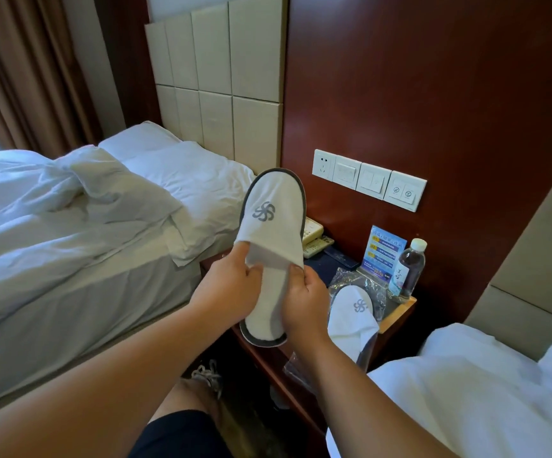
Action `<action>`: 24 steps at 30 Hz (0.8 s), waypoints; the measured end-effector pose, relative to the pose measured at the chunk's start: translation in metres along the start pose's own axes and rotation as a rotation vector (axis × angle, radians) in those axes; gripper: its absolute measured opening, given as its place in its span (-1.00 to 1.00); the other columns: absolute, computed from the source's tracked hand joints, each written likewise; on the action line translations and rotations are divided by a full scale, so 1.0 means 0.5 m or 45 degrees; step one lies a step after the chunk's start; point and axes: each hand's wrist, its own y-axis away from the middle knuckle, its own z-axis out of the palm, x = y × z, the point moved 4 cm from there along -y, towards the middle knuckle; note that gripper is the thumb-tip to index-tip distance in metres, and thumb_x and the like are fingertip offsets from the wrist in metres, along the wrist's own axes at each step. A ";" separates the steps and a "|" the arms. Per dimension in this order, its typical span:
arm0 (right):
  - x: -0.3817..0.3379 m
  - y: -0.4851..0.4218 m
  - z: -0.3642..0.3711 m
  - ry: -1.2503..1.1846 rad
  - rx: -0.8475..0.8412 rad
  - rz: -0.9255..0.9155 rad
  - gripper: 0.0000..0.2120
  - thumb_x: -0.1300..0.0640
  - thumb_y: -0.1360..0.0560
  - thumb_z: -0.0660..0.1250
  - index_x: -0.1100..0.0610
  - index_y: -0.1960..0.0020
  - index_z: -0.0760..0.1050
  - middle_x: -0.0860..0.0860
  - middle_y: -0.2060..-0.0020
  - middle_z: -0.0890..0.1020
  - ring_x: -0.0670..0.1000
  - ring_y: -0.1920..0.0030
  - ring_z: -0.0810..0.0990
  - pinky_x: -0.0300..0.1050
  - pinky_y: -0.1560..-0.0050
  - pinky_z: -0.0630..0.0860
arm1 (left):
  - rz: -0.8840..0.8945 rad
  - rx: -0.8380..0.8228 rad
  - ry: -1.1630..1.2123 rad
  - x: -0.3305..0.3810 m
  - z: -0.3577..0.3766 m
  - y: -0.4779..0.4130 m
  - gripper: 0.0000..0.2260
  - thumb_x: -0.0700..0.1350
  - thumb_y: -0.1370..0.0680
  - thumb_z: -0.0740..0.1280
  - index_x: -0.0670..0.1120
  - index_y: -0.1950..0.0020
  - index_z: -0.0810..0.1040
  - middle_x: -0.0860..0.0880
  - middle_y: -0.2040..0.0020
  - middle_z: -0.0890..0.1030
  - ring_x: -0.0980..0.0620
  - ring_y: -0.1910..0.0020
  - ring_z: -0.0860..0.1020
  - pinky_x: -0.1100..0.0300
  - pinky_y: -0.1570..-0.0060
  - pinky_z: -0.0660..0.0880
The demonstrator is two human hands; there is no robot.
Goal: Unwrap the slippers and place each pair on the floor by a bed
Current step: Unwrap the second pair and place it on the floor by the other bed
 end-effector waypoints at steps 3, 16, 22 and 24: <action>-0.013 0.004 0.017 -0.016 -0.006 0.003 -0.75 0.06 -0.64 0.15 0.11 -0.04 0.58 -0.01 0.13 0.66 -0.02 0.11 0.61 -0.15 0.18 0.50 | -0.061 0.056 0.263 0.015 0.009 0.014 -0.85 -0.08 -0.57 0.17 0.13 -0.09 0.28 -0.08 0.11 0.64 -0.09 0.31 0.64 0.07 0.51 0.56; -0.036 0.024 0.039 -0.100 -0.143 -0.041 -0.76 0.10 -0.62 0.17 0.07 -0.07 0.62 0.01 0.05 0.70 0.02 0.02 0.63 -0.02 -0.03 0.55 | 0.751 0.262 -0.867 0.046 0.005 0.031 -0.66 -0.19 -0.46 0.32 -0.25 -0.21 0.51 -0.26 -0.15 0.52 -0.34 -0.21 0.44 -0.17 -0.25 0.35; -0.037 0.029 0.042 -0.163 -0.421 -0.030 -0.89 0.02 -0.54 0.21 -0.10 0.01 0.50 0.05 0.13 0.66 0.04 0.06 0.64 0.17 0.01 0.60 | 0.753 0.206 -0.736 0.083 -0.009 0.018 -0.87 -0.28 -0.39 0.29 -0.23 0.10 0.56 -0.31 -0.02 0.53 -0.35 -0.10 0.47 -0.13 -0.16 0.33; -0.041 0.025 0.043 -0.255 -0.534 0.050 -0.85 0.06 -0.50 0.29 -0.18 -0.01 0.47 0.03 0.18 0.67 0.05 0.10 0.62 0.15 0.02 0.58 | 0.615 0.208 -0.684 0.085 -0.021 0.005 -0.78 -0.36 -0.38 0.33 -0.26 -0.01 0.53 -0.33 -0.12 0.45 -0.35 -0.20 0.38 -0.19 -0.16 0.36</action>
